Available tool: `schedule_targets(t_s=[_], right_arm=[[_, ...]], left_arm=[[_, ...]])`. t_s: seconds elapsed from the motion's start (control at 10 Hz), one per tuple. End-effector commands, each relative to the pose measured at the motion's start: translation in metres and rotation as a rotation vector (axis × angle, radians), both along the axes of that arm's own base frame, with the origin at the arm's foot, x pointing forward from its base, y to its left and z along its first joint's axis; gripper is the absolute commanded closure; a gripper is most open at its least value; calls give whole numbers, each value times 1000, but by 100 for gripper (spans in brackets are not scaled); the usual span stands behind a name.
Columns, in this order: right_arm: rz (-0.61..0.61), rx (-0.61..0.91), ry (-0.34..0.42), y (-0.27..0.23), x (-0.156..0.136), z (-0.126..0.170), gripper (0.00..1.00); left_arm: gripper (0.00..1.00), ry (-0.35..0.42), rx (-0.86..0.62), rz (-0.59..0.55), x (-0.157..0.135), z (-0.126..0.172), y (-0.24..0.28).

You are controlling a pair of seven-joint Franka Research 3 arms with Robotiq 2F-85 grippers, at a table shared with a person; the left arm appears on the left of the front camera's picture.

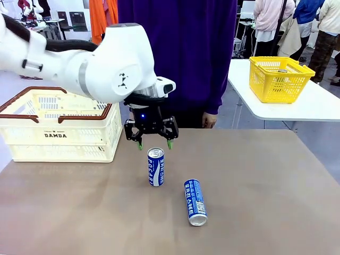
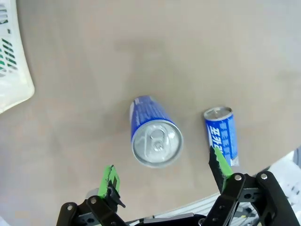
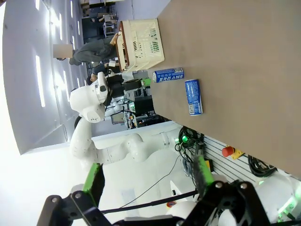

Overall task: Place the drinks into the Shopping basket.
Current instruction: Pick up one drink and place it into the Shopping basket.

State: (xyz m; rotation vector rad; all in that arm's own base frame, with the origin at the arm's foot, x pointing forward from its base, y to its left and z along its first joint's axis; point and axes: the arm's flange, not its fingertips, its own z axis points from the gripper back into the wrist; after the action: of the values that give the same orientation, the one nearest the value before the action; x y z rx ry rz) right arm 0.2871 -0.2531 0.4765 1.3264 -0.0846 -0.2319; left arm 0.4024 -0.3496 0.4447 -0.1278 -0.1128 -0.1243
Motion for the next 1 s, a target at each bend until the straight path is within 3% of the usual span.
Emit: schedule_targets(t_s=[0.0, 0.6, 0.9], right_arm=[[7, -7, 22, 0, -3, 4, 0], [7, -7, 22, 0, -3, 4, 0], [7, -7, 22, 0, -3, 4, 0]], left_arm=[[0, 32, 51, 60, 9, -6, -14], [0, 152, 149, 75, 24, -52, -29], [0, 162, 167, 74, 24, -58, -29]])
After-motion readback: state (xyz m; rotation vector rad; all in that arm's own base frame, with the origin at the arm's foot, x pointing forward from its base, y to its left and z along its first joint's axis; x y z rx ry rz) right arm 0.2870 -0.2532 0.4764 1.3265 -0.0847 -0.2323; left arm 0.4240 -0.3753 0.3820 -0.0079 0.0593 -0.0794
